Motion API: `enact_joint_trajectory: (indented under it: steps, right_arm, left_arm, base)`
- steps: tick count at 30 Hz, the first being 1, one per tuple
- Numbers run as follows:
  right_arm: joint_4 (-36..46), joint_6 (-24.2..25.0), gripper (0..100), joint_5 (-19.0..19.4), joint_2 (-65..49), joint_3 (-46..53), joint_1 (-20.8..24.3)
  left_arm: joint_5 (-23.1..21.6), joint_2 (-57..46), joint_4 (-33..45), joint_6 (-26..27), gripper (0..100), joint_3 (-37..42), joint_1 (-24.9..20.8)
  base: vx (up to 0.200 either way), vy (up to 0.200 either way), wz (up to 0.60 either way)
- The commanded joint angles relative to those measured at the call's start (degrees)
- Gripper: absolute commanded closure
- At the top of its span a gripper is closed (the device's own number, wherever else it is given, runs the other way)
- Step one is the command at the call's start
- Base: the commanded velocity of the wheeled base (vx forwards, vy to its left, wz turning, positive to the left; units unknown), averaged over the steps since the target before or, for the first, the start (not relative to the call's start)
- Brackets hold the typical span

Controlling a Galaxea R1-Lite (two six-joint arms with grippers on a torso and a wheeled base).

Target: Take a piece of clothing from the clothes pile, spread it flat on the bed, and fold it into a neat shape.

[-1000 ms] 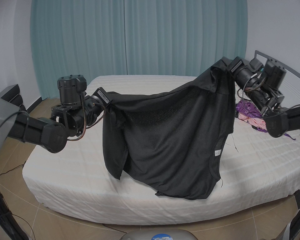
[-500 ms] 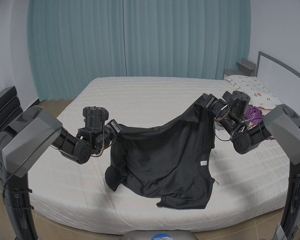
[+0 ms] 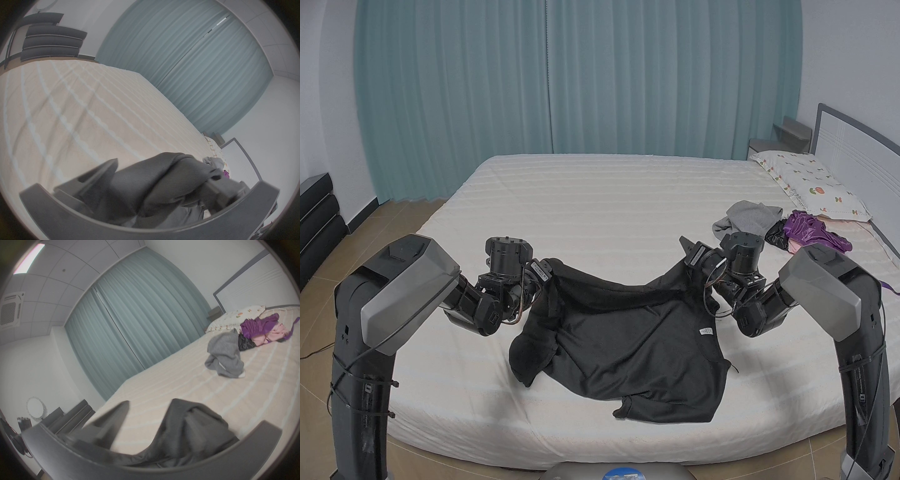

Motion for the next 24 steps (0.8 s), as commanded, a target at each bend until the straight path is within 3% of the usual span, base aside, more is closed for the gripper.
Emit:
enact_joint_trajectory:
  steps: [1, 4, 7, 9, 11, 13, 16, 20, 24]
  right_arm:
    - [2.6, 0.0, 0, -0.7, 6.4, -3.1, -0.2]
    - [2.9, 0.2, 0, -5.7, 9.3, -10.4, -1.3]
    - [2.9, 2.0, 0, -9.3, 10.1, -18.2, -2.5]
    - [3.4, 2.4, 0, -9.6, 10.1, -19.5, -2.9]
    - [3.8, 2.1, 0, -9.8, 10.4, -18.4, -3.0]
    - [5.0, 2.0, 0, -9.2, 10.3, -15.1, -3.0]
    - [6.0, 2.2, 0, -8.1, 9.8, -10.8, -3.0]
    - [6.3, 2.3, 0, -1.4, 5.5, 0.9, -2.7]
    - [6.0, 2.6, 0, 1.4, 2.1, 7.3, -2.8]
  left_arm:
    - [0.6, 4.3, -0.7, -0.5, 0, -3.7, 1.3]
    - [5.3, 4.6, -4.4, -3.0, 0, -6.6, 2.7]
    - [5.3, 5.1, -4.6, -2.9, 0, -7.2, 3.9]
    - [4.8, 5.9, -3.7, -2.9, 0, -7.7, 4.7]
    - [3.2, 6.6, 1.6, -0.7, 0, -7.3, 5.0]
    - [2.3, 6.9, 7.2, 1.7, 0, -7.4, 5.5]
    - [1.7, 6.6, 9.4, 2.0, 0, -7.1, 5.6]
    - [-3.4, 4.8, 13.7, 2.9, 0, -3.3, 5.6]
    - [-7.5, 1.7, 14.4, 2.9, 0, -0.4, 6.1]
  base:
    - [0.0, 0.0, 0.0]
    - [0.0, 0.0, 0.0]
    - [0.0, 0.0, 0.0]
    - [0.0, 0.0, 0.0]
    - [0.0, 0.0, 0.0]
    - [0.0, 0.0, 0.0]
    - [0.0, 0.0, 0.0]
    - [0.0, 0.0, 0.0]
    - [0.0, 0.0, 0.0]
